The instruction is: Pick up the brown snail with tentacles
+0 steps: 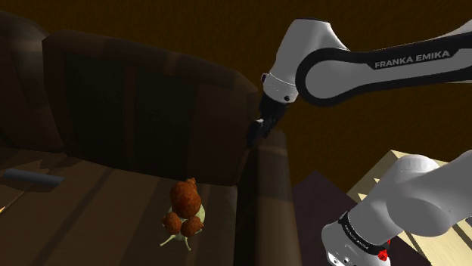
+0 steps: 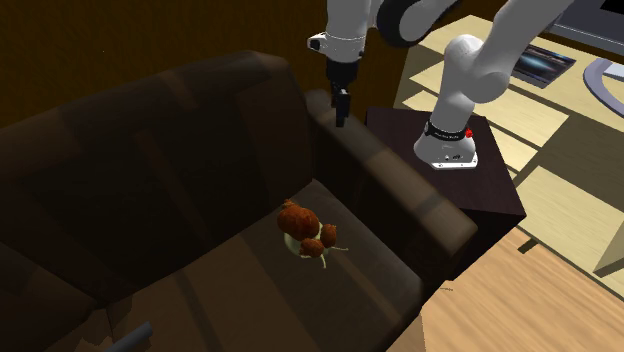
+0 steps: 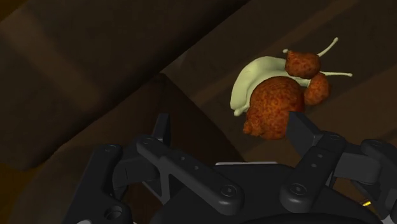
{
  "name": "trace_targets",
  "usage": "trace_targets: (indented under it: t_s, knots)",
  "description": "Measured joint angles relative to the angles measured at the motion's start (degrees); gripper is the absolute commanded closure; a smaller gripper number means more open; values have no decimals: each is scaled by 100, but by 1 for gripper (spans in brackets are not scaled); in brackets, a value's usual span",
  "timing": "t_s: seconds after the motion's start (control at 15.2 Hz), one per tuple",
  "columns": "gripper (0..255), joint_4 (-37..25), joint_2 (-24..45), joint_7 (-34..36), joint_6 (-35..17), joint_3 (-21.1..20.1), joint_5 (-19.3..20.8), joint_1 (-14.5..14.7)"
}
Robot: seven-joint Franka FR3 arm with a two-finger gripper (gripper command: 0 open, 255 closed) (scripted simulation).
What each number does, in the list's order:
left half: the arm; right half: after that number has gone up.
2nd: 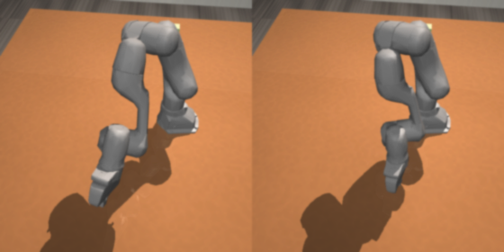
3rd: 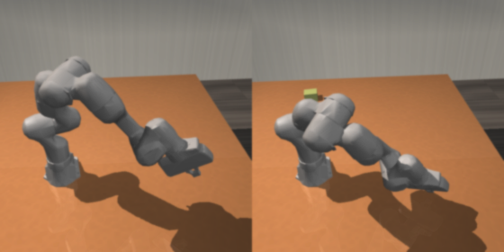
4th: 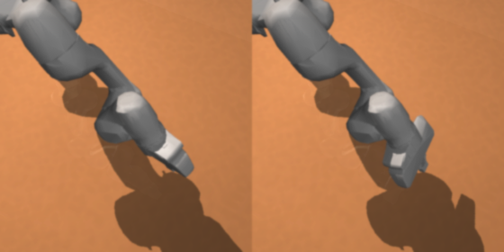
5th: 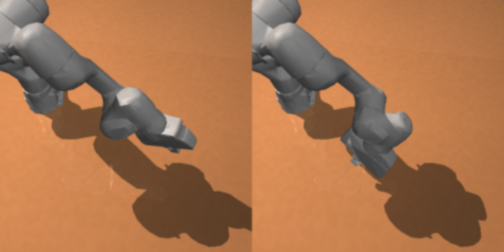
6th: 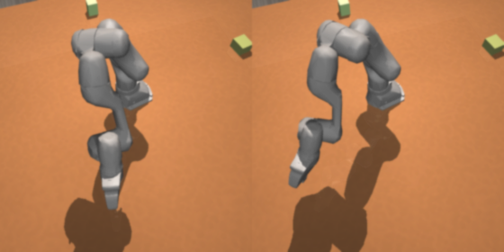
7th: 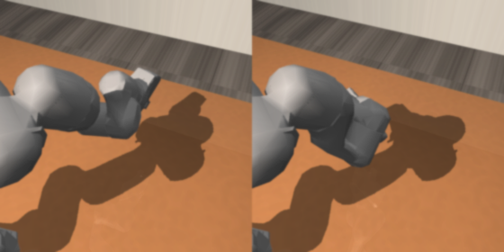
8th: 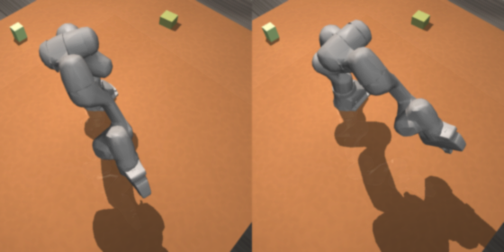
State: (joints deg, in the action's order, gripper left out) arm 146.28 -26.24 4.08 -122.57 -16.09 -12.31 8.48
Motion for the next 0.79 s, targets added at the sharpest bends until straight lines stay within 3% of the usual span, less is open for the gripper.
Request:
trace_targets:
  t_s: [0.4,0.79]
  knots:
    - [0,-70,1045,518,-863,-627,132,160]
    - [0,-419,2325,1281,-1599,-1138,767,247]
